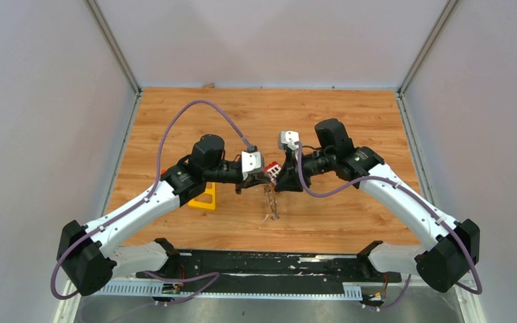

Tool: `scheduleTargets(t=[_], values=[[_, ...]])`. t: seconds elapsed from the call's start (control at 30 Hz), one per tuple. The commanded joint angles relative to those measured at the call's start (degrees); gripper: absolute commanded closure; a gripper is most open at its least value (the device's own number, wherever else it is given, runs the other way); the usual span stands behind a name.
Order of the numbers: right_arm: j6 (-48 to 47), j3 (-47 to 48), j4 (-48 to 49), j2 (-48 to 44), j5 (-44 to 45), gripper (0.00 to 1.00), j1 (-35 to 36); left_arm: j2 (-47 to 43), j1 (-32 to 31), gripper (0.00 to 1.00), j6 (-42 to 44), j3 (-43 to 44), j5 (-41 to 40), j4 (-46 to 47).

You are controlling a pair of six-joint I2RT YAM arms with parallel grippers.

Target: Put the keys on the keyring

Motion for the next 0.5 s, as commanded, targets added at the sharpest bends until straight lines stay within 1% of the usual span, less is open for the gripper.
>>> scheduleTargets(t=[0.0,0.23,0.37,0.47], values=[[-0.66,3.03,4.27,0.01,-2.87,1.0,1.65,0.17,-0.91,1.0,-1.82,0.23,0.88,5.45],[-0.48,3.47,4.83,0.52,-1.94,1.0,1.65,-0.1,-0.87,1.0,-1.88,-0.82,0.72,6.37],[-2.03,3.11,3.45,-1.22,1.67,1.0,1.37,-0.78,-0.88,1.0,-1.41,-1.83,-0.2,6.6],[-2.46,1.65,2.99,-3.18,3.73,1.0,-0.36,-1.56,-0.87,1.0,-0.03,-2.04,-1.03,5.2]])
